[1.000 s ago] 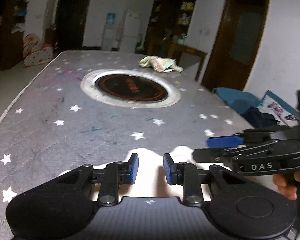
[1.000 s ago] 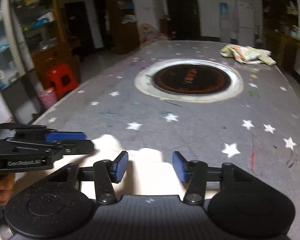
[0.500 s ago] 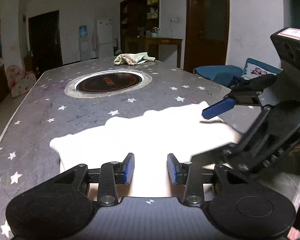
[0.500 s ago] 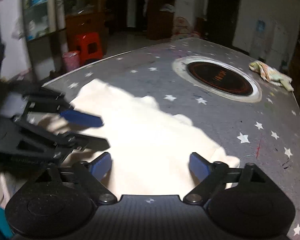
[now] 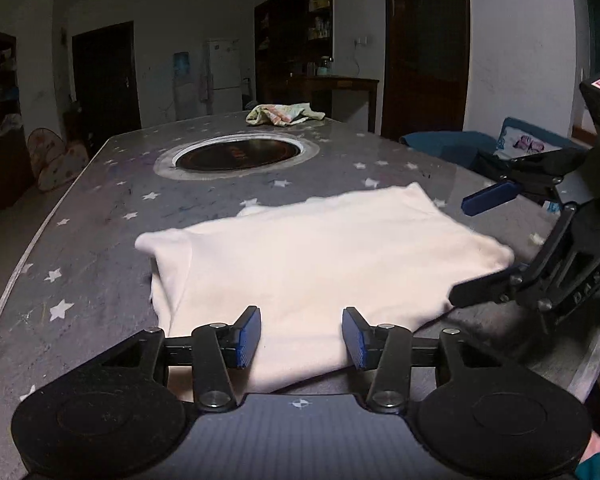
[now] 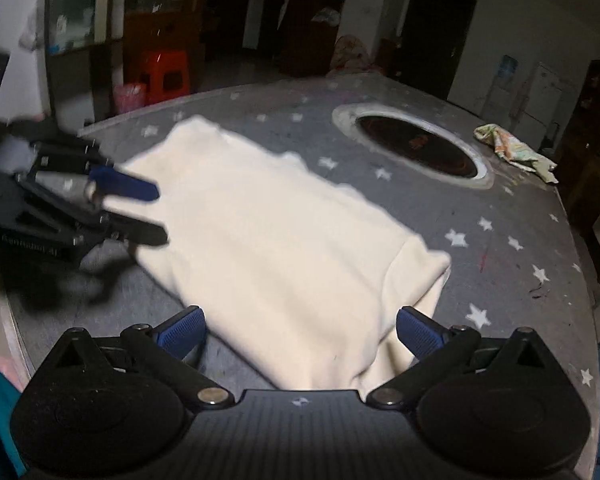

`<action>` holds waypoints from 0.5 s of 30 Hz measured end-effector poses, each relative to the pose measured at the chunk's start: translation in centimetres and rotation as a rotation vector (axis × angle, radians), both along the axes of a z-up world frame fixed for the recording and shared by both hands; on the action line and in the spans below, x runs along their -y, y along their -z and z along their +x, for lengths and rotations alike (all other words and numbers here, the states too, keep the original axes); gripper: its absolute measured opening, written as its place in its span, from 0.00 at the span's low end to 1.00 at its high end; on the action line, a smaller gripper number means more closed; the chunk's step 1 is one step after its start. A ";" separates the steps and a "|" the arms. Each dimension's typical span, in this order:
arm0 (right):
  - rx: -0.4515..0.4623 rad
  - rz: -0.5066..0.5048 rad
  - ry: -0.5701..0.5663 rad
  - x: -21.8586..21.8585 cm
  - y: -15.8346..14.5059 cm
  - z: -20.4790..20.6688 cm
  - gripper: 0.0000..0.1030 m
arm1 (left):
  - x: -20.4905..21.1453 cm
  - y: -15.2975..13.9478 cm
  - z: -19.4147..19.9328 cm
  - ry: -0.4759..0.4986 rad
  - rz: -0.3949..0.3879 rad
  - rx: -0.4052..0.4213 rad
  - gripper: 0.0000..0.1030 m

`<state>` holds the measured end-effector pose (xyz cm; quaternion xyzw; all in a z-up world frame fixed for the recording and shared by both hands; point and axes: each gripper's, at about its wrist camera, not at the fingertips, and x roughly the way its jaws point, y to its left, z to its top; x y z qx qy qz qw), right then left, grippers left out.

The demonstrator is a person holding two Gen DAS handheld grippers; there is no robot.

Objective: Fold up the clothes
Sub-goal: 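Smooth the folded sweatshirt edges with both grippers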

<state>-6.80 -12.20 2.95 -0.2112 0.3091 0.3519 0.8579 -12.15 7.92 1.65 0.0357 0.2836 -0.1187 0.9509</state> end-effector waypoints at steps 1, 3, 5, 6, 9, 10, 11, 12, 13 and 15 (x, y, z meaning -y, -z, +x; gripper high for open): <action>0.006 0.018 0.007 -0.1 -0.3 0.2 1.00 | 0.1 -0.3 -0.1 0.006 -0.005 0.010 0.47; 0.016 0.052 0.020 -0.3 -0.9 0.5 1.00 | 0.5 -0.7 -0.1 0.027 -0.010 0.026 0.47; 0.009 0.052 0.011 -1.1 -0.5 0.6 1.00 | 1.0 -0.3 0.0 0.043 -0.007 0.014 0.47; 0.005 0.052 0.007 -1.5 -0.3 0.7 1.00 | 1.2 0.0 0.0 0.051 -0.004 0.003 0.47; 0.001 0.037 -0.005 -2.5 0.5 0.7 1.00 | 1.5 0.9 -0.5 0.059 0.031 -0.004 0.49; 0.004 0.023 -0.010 -2.7 0.8 0.6 1.00 | 1.5 0.9 -0.7 0.062 0.032 -0.005 0.49; 0.002 0.016 -0.018 -2.7 0.9 0.4 1.00 | 1.5 0.8 -0.8 0.066 0.033 -0.005 0.50; -0.001 0.008 -0.027 -2.7 1.0 0.2 1.00 | 1.5 0.8 -1.0 0.069 0.033 -0.006 0.50; -0.001 -0.001 -0.035 -2.6 1.1 0.0 1.00 | 1.4 0.6 -0.9 0.067 0.031 0.000 0.50; 0.036 -0.026 -0.046 -2.6 0.9 -0.6 1.00 | 1.3 0.2 -0.9 0.061 0.026 0.014 0.50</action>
